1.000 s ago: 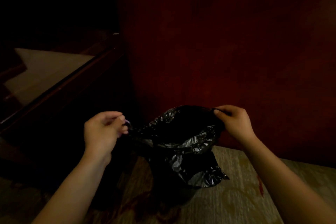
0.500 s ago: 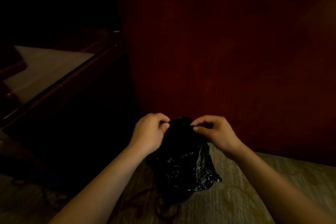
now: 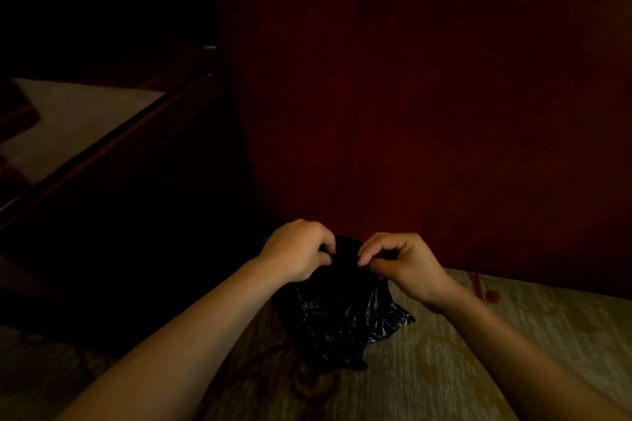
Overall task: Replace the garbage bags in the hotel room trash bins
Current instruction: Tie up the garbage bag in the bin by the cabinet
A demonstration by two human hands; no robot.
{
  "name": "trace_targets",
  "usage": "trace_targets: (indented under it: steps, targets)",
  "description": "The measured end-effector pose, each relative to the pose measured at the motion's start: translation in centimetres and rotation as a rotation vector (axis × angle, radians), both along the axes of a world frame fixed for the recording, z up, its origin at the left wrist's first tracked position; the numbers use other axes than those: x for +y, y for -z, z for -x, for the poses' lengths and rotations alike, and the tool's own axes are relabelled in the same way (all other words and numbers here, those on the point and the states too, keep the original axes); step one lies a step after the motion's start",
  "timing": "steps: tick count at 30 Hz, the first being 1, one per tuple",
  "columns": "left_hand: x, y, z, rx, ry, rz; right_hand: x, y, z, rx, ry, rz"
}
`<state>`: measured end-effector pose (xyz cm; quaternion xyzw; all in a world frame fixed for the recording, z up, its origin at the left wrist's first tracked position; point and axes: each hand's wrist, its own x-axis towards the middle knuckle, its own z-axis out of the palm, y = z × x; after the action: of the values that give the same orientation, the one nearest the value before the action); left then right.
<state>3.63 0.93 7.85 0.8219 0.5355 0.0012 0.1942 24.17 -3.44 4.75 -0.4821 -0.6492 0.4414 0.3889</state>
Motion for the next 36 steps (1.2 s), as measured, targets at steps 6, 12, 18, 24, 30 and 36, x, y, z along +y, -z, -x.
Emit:
trace_targets:
  steps: [6, 12, 18, 24, 30, 36]
  targets:
    - [0.3, 0.7, 2.0, -0.301, -0.237, -0.066, 0.9, -0.9, -1.6, -0.107, 0.198, 0.185]
    - [1.0, 1.1, 2.6, -0.541, -0.446, -0.088, 0.4, -1.8, -2.1, -0.534, 0.122, 0.178]
    - [0.8, 1.0, 2.4, -0.562, -0.428, -0.106, -0.4, -2.1, -0.1, -0.604, 0.152, 0.116]
    - [0.2, 0.9, 1.4, -0.483, -0.357, -0.085, 3.6, -3.1, 3.3, -0.675, 0.115, -0.158]
    - [0.0, 0.0, 2.6, -0.570, -0.411, -0.054, 5.1, -4.4, 2.9, -0.493, 0.137, -0.047]
    - [0.4, -2.4, 6.0, -1.017, -0.670, -0.042, 5.9, -7.0, 0.1, -0.378, 0.225, -0.007]
